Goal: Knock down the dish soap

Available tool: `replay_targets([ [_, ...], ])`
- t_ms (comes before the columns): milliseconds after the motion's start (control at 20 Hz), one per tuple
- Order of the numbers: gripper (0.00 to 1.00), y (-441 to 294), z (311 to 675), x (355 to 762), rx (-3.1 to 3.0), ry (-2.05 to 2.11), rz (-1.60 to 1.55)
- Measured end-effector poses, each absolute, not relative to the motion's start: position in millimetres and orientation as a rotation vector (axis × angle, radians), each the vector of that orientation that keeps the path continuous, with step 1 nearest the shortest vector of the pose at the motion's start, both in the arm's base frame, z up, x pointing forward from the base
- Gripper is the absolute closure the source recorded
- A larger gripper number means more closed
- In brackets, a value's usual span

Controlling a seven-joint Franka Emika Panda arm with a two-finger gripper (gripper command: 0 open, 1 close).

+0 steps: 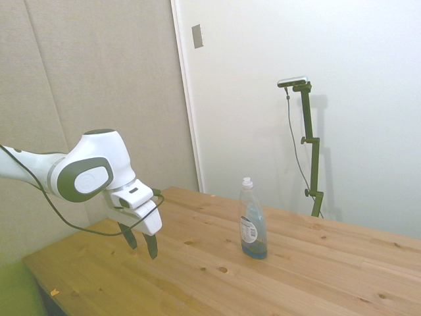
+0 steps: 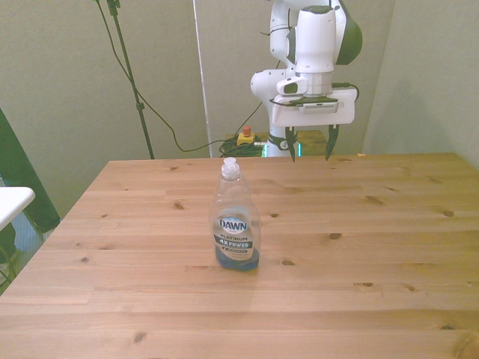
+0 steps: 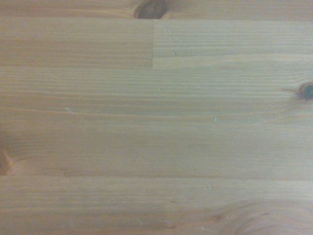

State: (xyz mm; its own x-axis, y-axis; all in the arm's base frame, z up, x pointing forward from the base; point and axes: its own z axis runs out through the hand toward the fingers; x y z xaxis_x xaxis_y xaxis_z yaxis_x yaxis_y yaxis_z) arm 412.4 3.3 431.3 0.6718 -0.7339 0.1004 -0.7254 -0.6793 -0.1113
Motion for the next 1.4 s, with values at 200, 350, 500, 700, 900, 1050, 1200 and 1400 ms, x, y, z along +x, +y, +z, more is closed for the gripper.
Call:
replay_targets([
  [200, 1.00, 3.0, 434.8, 416.4, -2.812, 1.238, -0.233],
  [350, 1.00, -11.1, 450.5, 433.5, -2.780, 1.307, -0.338],
  [500, 1.00, -38.4, 460.5, 454.7, -2.751, 1.399, -0.443],
  [700, 1.00, -75.6, 464.3, 482.0, -2.701, 1.501, -0.529],
  [900, 1.00, -103.2, 464.0, 503.9, -2.642, 1.574, -0.592],
  [1050, 1.00, -116.8, 459.8, 517.9, -2.609, 1.618, -0.627],
  [1200, 1.00, -127.2, 454.2, 532.7, -2.583, 1.656, -0.655],
  [1400, 1.00, -140.0, 449.8, 549.5, -2.557, 1.700, -0.681],
])
